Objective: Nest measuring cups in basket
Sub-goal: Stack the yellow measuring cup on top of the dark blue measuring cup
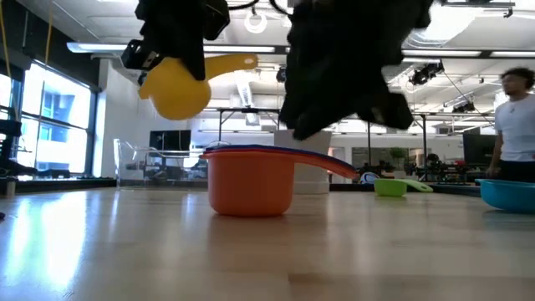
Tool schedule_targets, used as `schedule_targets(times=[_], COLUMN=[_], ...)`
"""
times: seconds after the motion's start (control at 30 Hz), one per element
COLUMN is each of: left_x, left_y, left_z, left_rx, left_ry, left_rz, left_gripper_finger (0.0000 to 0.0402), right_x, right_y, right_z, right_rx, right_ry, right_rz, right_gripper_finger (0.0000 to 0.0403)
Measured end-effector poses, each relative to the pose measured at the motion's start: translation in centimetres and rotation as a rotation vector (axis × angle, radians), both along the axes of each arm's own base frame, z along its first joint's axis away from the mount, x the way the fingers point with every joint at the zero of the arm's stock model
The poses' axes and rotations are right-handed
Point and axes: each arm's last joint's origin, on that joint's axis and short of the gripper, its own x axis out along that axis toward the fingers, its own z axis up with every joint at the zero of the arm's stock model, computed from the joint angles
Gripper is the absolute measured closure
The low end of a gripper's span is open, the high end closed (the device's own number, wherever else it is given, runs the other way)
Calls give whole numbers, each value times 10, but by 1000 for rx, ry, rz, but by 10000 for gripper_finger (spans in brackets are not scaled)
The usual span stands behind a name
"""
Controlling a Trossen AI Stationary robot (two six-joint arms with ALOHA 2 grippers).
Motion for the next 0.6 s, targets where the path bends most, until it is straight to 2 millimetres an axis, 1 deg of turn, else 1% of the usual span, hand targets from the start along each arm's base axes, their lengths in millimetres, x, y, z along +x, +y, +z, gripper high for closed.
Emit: schedule_targets(times=[0.17, 0.3, 0.53, 0.6], left_x=[3, 6, 16, 21], left_y=[-14, -22, -29, -30], left_z=[4, 7, 13, 10], left_rx=[-27, -39, -70, -74], left_ry=[-76, -144, -264, -281], left_rz=[39, 76, 74, 75], left_gripper_finger=[387, 387, 387, 387], right_x=[-2, -4, -5, -6], right_y=[10, 15, 23, 25], right_z=[25, 49, 88, 96], right_rx=[-87, -192, -306, -323], right_ry=[73, 104, 79, 72], right_rz=[21, 36, 57, 61], right_gripper_finger=[323, 323, 323, 323])
